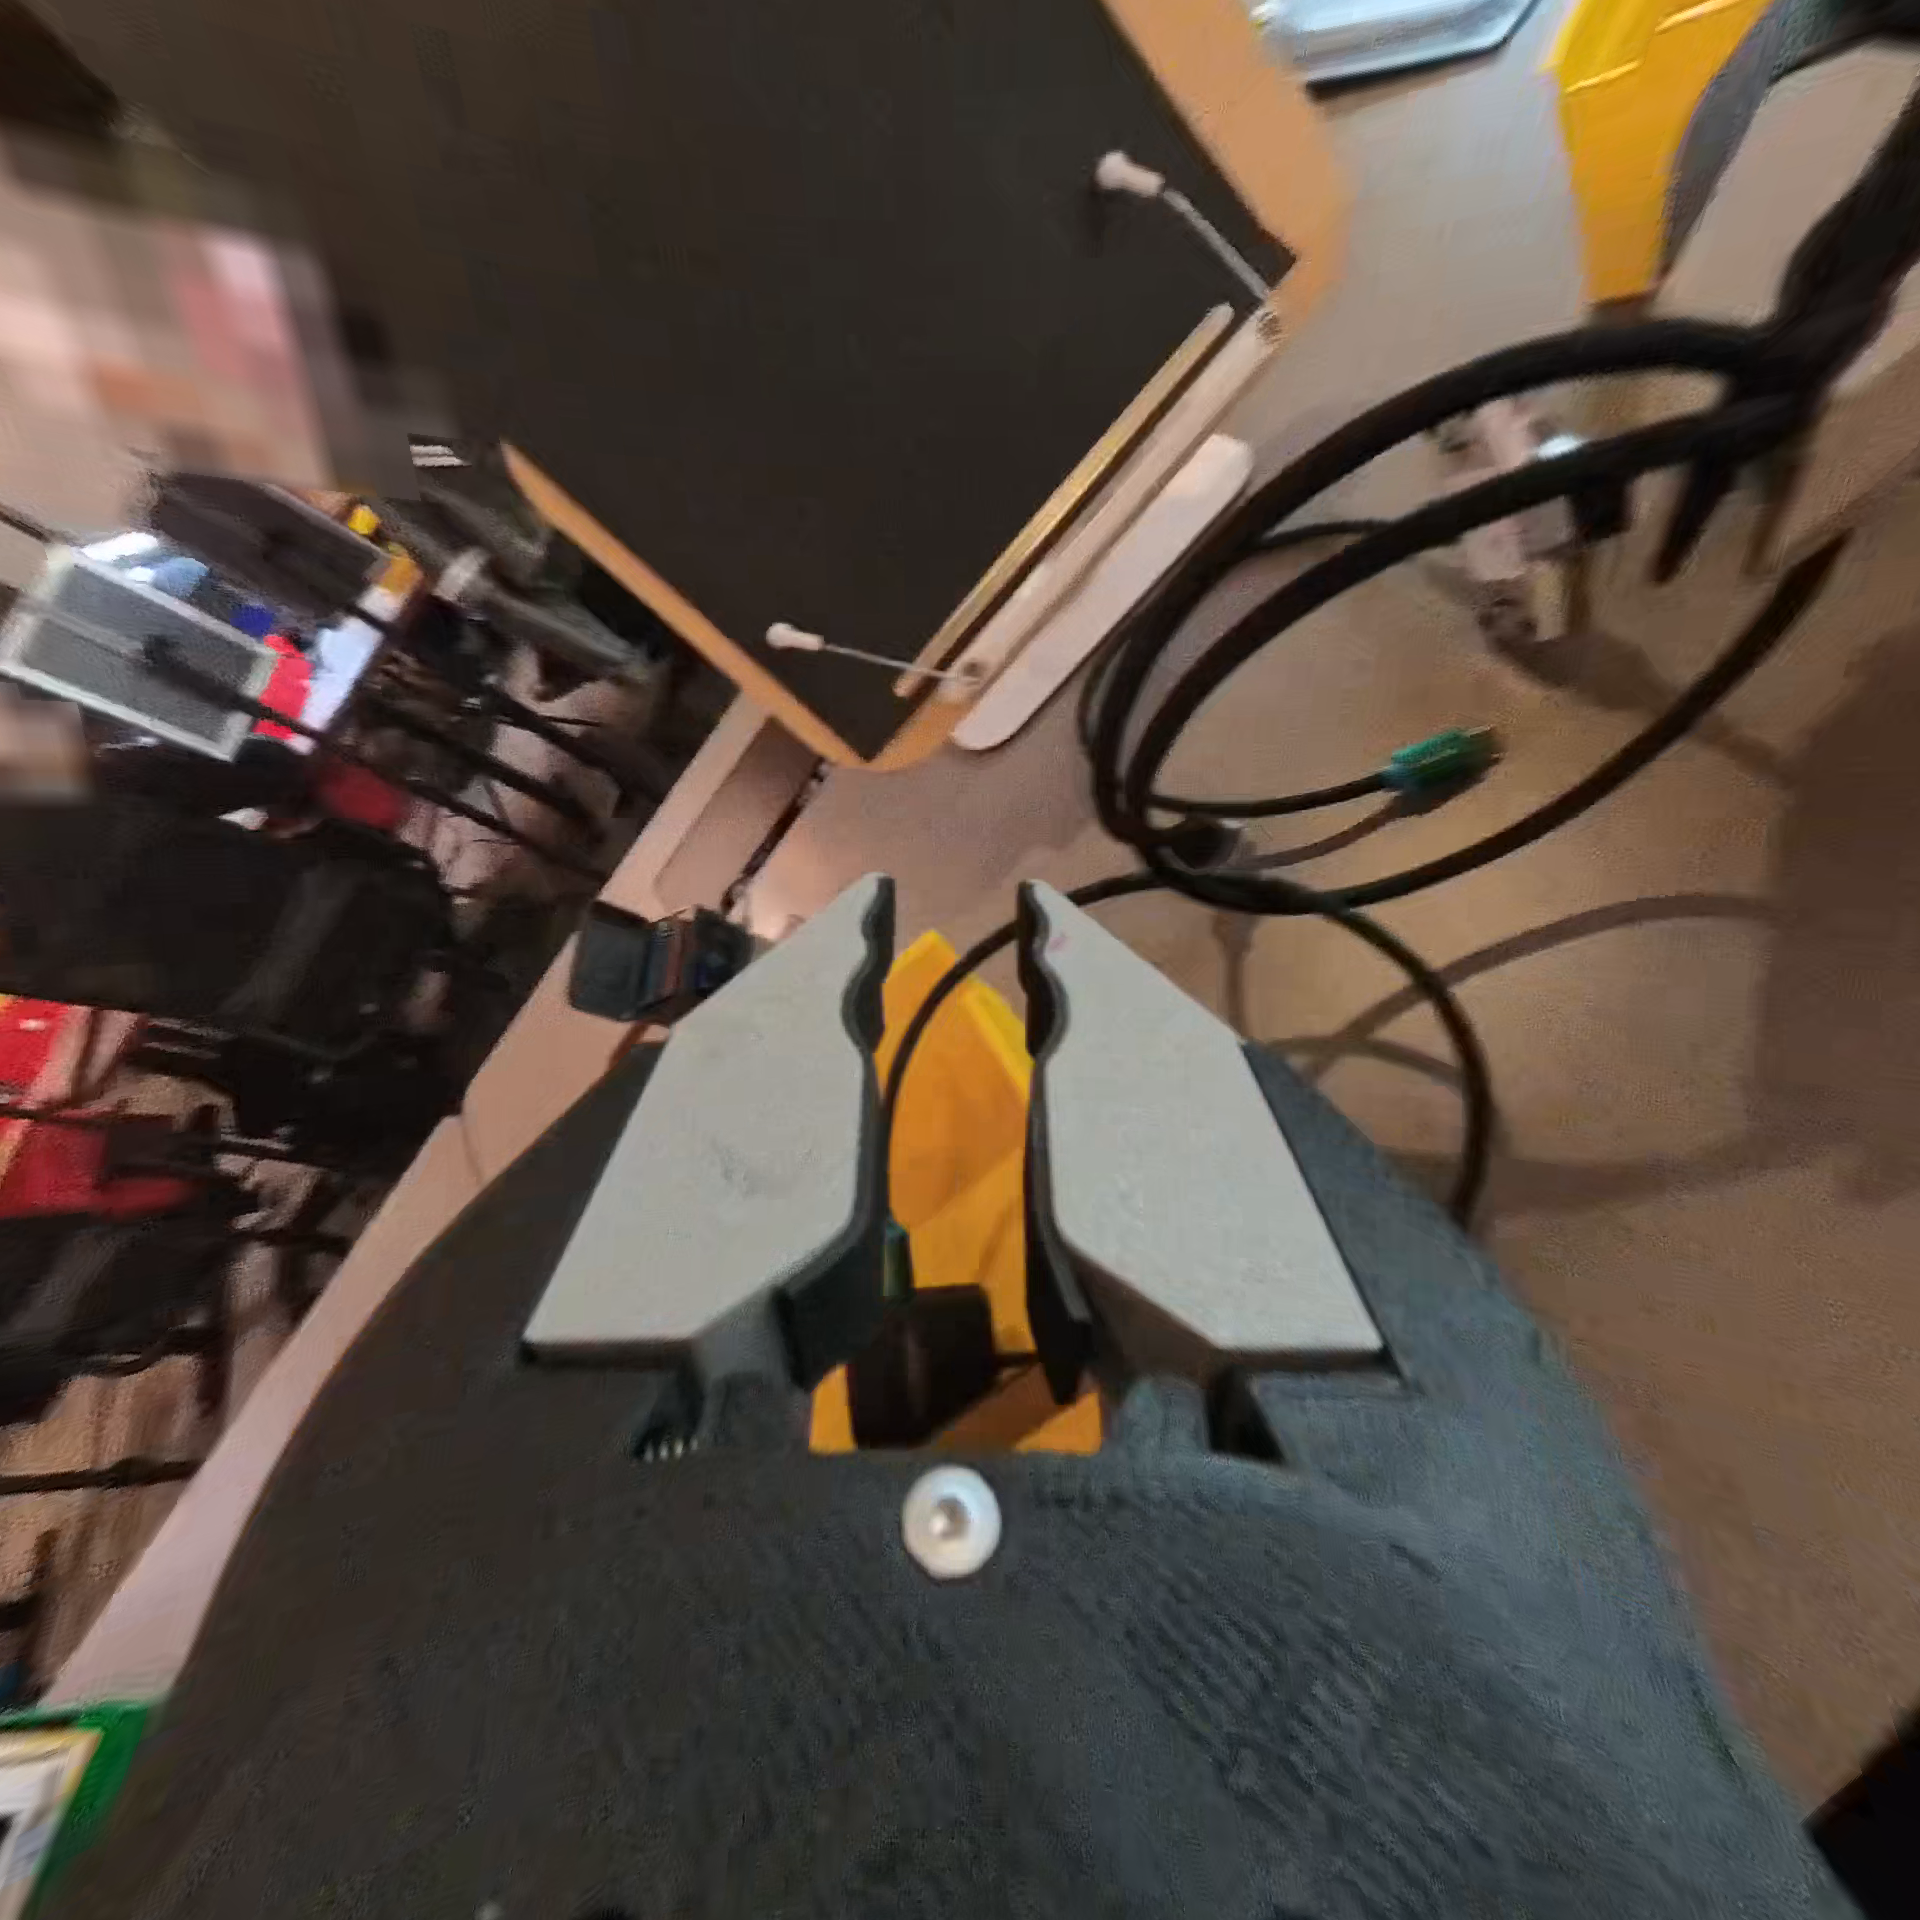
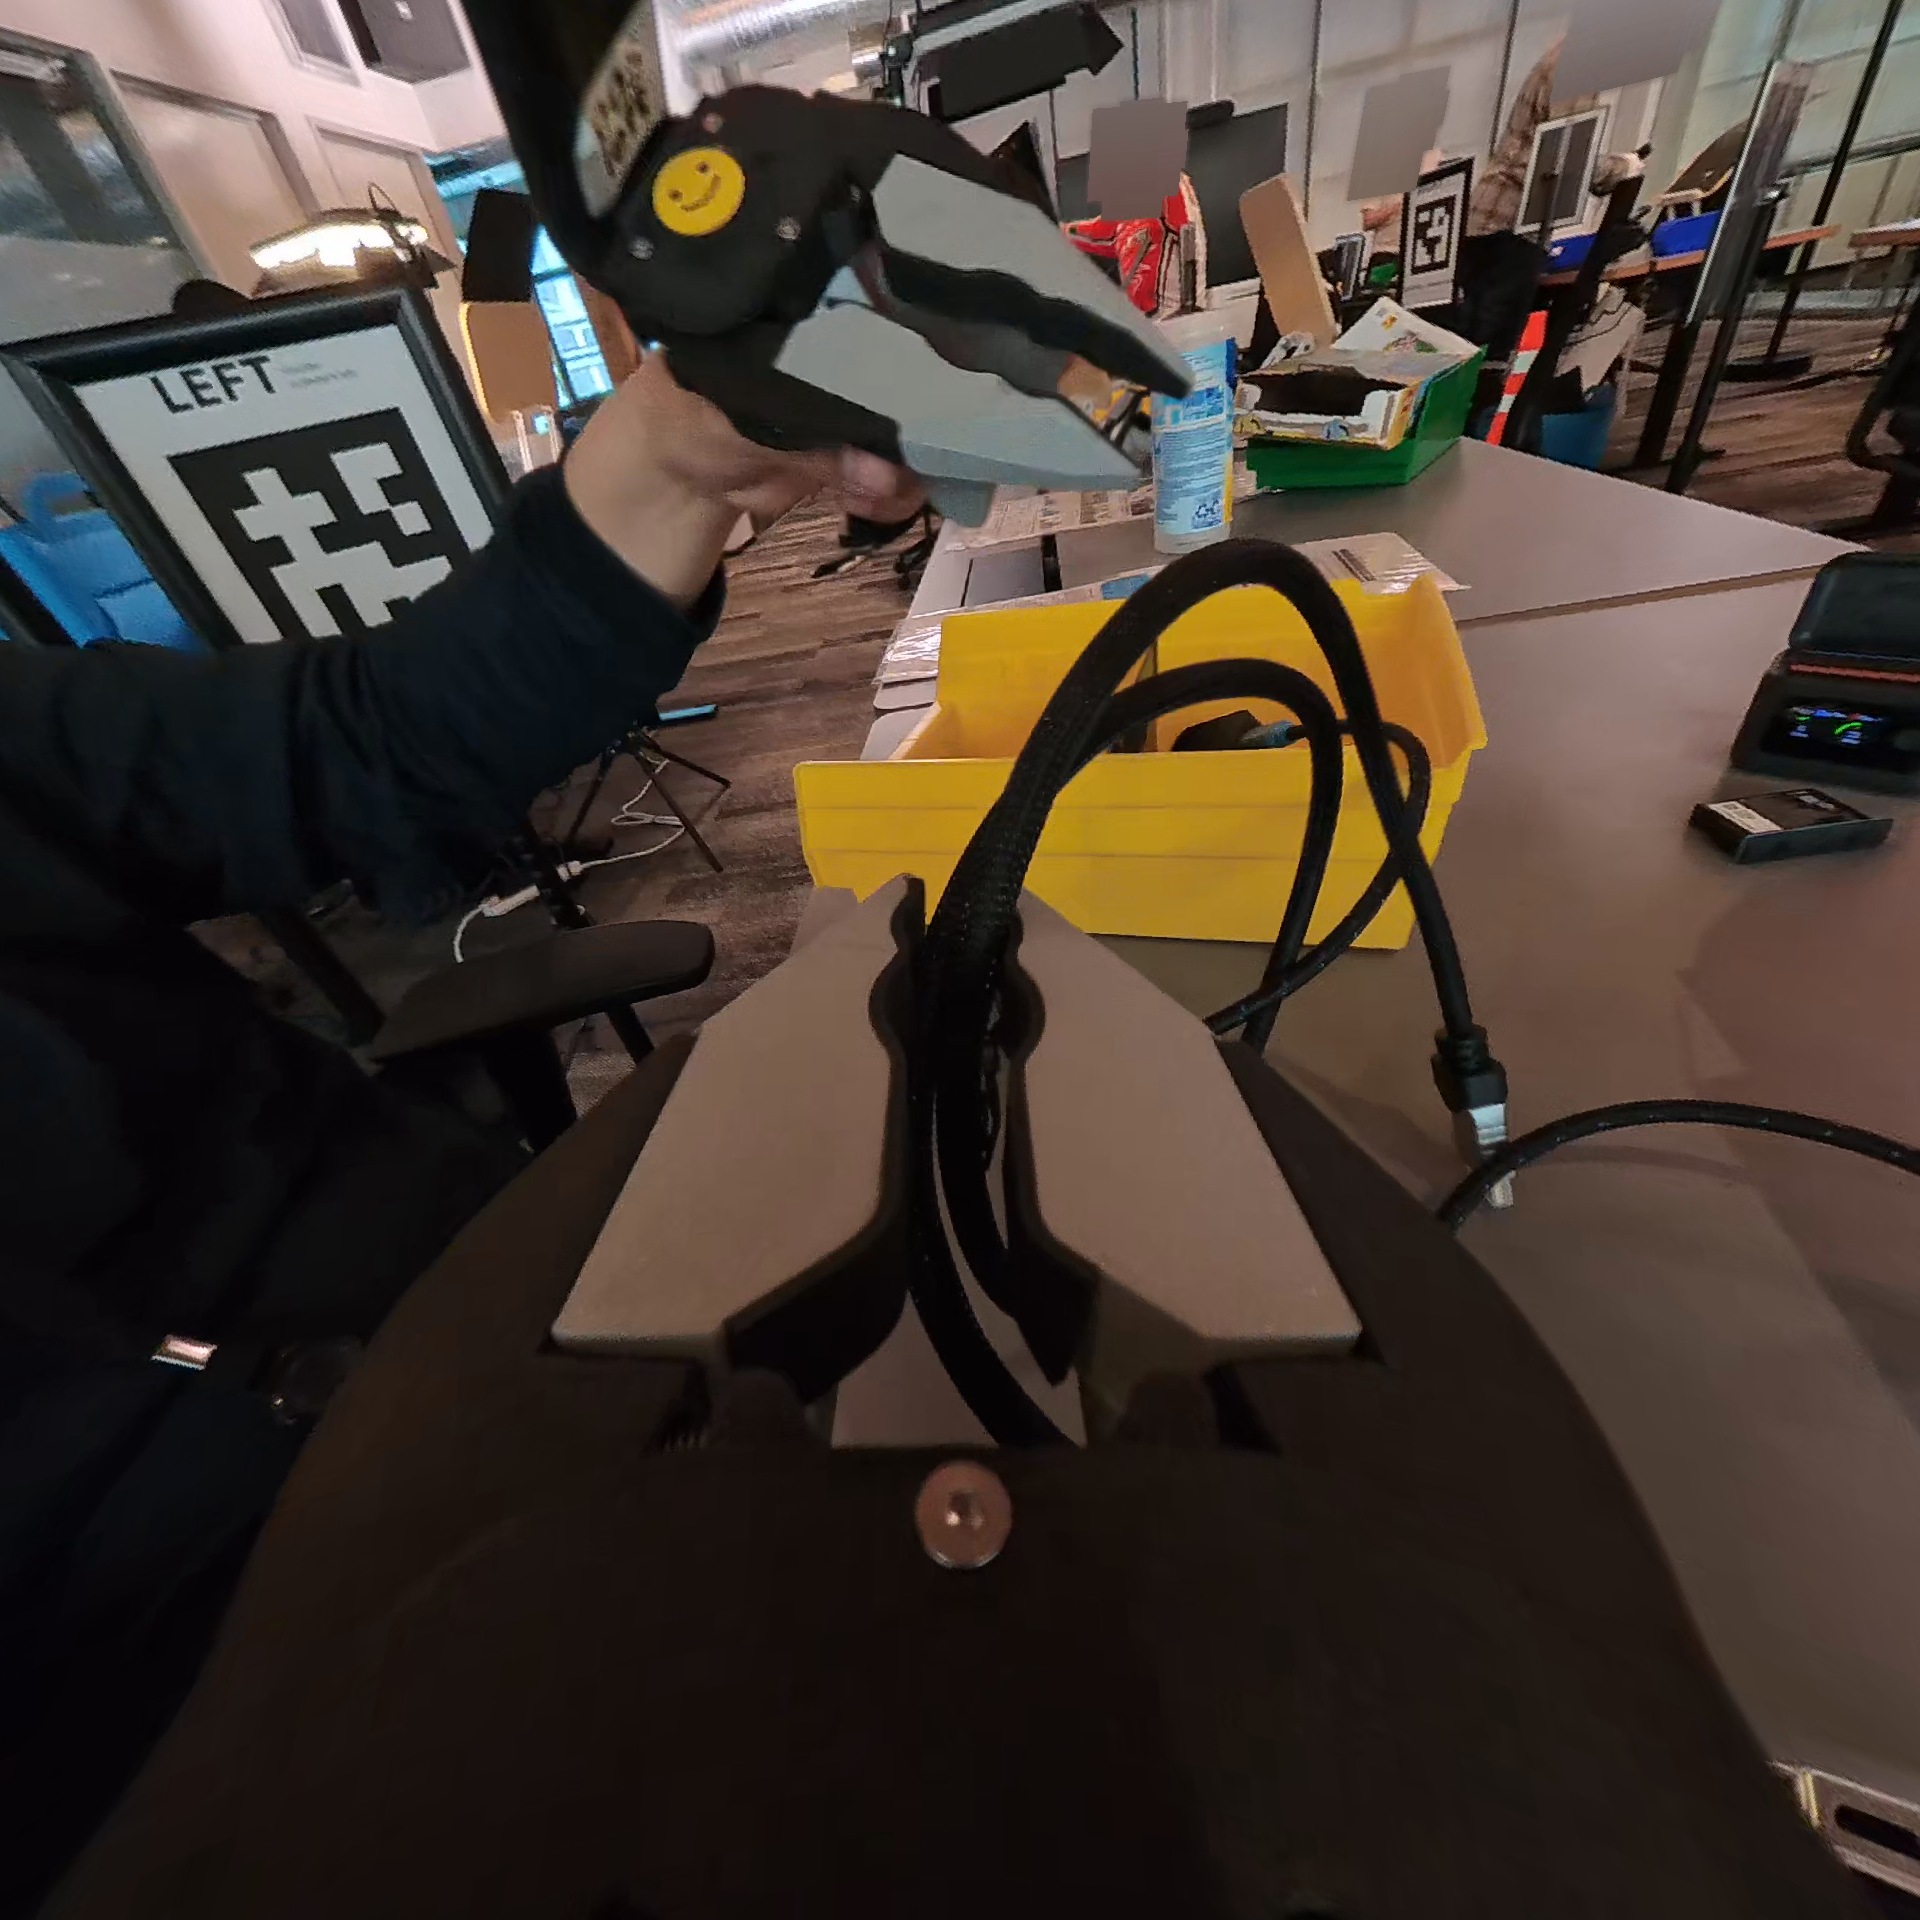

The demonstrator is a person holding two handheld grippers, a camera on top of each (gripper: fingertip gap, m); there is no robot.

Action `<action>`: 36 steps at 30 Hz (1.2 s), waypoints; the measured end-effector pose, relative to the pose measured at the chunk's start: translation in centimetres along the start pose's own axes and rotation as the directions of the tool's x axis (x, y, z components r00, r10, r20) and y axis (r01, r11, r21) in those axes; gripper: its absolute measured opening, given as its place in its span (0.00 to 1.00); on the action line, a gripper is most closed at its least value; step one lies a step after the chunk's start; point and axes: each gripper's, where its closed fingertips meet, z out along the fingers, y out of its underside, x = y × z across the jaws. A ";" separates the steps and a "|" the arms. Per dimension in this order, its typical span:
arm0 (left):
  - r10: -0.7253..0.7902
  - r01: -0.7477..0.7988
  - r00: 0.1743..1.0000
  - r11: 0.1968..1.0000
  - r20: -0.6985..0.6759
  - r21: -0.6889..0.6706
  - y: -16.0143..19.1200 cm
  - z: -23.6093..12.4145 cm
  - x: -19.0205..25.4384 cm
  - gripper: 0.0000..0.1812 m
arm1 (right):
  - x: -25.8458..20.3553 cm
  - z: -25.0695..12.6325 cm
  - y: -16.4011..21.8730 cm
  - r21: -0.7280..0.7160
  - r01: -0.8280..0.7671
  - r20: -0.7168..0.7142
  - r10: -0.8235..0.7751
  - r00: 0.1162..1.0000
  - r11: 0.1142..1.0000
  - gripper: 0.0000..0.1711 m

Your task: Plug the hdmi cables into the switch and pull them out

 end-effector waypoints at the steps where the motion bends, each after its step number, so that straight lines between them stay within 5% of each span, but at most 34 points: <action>1: 0.029 -0.028 0.999 0.999 0.020 -0.017 1.0 0.2 -0.8 0.12 | 0.0 -0.1 0.1 -0.002 -0.004 0.007 0.004 1.000 1.000 0.06; 5: 0.010 -0.036 0.991 0.980 -0.132 -0.197 4.9 3.5 -0.1 0.22 | -0.1 0.3 0.5 -0.014 -0.007 0.020 0.008 1.000 1.000 0.06; 10: 0.099 -0.200 0.930 0.944 -0.353 -0.263 6.2 8.2 2.3 0.27 | -0.4 0.6 1.2 -0.046 0.010 0.038 -0.008 0.999 0.999 0.06; 16: 0.247 -0.431 0.844 0.841 -0.476 -0.328 8.3 12.0 3.9 0.24 | -0.4 0.2 1.1 -0.037 -0.005 0.056 0.007 0.998 0.999 0.06; 18: 0.300 -0.481 0.835 0.805 -0.462 -0.347 8.9 12.9 3.9 0.10 | -0.3 0.3 1.1 -0.041 -0.011 0.060 0.013 0.998 0.999 0.06; 22: 0.332 -0.471 0.861 0.806 -0.385 -0.358 8.4 13.2 3.3 0.07 | 1.4 0.1 1.8 -0.081 -0.053 -0.025 0.051 0.998 0.995 0.06; 26: 0.305 -0.355 0.933 0.872 -0.193 -0.338 6.5 11.5 0.1 0.06 | 2.8 -1.0 2.2 -0.084 -0.166 -0.072 0.160 0.984 0.982 0.07; 30: 0.080 -0.071 0.996 0.967 0.028 -0.246 4.5 8.6 -4.9 0.06 | 0.9 -1.1 3.2 -0.140 -0.206 0.059 0.216 0.975 0.969 0.06; 36: -0.298 0.327 0.937 0.932 0.185 -0.158 7.8 4.4 -11.8 0.06 | -4.4 -1.1 2.8 -0.139 -0.032 0.314 0.074 0.946 0.990 0.05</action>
